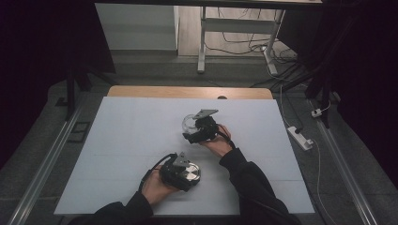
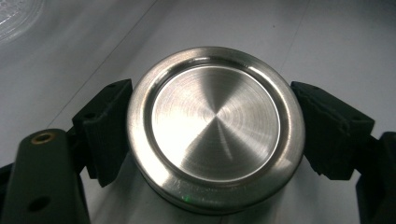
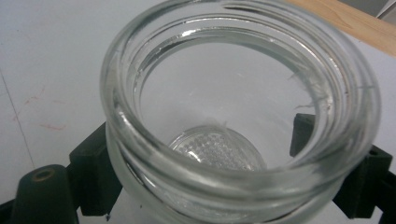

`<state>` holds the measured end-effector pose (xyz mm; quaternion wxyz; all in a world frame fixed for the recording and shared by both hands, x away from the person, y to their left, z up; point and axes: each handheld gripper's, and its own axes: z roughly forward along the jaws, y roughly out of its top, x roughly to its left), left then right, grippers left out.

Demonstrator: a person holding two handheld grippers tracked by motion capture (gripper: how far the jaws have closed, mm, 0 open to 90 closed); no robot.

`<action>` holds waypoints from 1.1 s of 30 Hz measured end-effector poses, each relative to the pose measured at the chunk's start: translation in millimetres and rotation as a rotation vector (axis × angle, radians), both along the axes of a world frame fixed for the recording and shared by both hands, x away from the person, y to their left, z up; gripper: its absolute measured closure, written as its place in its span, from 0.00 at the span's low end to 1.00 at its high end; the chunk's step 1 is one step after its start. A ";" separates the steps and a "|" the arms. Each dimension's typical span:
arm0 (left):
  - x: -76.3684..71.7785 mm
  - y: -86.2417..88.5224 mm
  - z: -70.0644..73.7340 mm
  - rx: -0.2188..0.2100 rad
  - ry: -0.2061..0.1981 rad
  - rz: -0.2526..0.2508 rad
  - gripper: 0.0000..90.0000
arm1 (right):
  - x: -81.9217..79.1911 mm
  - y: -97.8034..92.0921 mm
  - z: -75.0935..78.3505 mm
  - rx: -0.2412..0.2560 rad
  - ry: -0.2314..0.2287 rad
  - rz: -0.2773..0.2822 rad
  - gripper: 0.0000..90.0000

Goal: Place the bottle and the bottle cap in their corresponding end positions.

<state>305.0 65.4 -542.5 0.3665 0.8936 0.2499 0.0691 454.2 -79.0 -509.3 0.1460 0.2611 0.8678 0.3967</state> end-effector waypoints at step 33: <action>-0.5 22.4 19.7 -0.174 0.026 -0.038 0.00 | -6.4 -14.0 23.2 0.073 0.016 -0.006 0.00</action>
